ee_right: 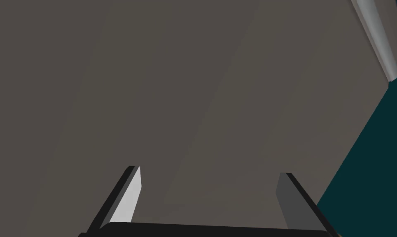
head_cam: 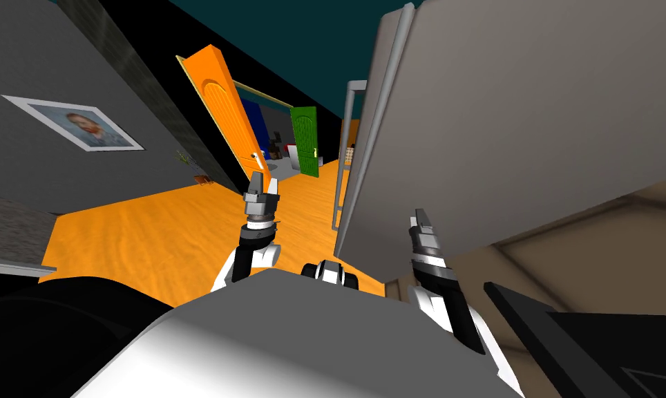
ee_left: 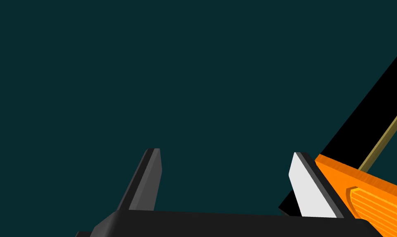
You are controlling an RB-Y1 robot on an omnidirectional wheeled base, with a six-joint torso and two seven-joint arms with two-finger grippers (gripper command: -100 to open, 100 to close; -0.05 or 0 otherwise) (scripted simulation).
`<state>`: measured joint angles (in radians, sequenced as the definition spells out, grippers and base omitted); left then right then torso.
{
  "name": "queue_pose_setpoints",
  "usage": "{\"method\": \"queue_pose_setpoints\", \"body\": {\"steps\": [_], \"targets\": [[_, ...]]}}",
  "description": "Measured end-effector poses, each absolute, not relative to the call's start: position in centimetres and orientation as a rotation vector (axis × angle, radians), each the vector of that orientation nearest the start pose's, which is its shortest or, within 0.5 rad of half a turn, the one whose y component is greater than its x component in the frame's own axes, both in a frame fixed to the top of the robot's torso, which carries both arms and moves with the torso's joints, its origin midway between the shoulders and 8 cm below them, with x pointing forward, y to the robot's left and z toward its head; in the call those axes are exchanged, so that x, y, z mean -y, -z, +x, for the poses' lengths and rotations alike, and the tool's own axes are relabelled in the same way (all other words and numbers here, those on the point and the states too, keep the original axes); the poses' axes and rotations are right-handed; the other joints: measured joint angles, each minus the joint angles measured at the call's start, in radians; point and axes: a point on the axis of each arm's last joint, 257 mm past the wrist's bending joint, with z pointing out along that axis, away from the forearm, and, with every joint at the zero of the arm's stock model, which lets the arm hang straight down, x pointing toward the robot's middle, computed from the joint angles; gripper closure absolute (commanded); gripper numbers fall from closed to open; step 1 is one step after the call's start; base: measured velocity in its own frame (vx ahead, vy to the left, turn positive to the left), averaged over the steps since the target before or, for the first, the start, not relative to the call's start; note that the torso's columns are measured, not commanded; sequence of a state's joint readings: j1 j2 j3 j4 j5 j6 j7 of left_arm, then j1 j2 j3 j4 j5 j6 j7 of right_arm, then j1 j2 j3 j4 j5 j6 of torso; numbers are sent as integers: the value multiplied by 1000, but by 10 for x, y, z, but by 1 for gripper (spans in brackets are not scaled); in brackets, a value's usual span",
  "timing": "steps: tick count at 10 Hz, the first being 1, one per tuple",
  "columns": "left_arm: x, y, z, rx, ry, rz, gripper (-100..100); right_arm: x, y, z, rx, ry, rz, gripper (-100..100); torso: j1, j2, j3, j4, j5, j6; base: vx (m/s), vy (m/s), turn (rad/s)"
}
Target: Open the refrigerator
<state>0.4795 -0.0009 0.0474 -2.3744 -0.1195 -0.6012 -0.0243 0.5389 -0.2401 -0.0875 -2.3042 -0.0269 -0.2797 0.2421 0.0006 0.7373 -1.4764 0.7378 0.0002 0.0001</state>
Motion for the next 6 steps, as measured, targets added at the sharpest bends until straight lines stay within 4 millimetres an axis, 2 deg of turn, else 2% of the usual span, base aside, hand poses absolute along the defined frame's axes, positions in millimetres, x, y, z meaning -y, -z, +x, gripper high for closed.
{"method": "queue_pose_setpoints", "body": {"steps": [6], "targets": [[-264, -87, 305, -540, 1206, -396, 0, 324, 21, 374, -1126, -682, 444, -100, 2, 0, 0, 0, 0, 0, 30, 114, 54]]}}
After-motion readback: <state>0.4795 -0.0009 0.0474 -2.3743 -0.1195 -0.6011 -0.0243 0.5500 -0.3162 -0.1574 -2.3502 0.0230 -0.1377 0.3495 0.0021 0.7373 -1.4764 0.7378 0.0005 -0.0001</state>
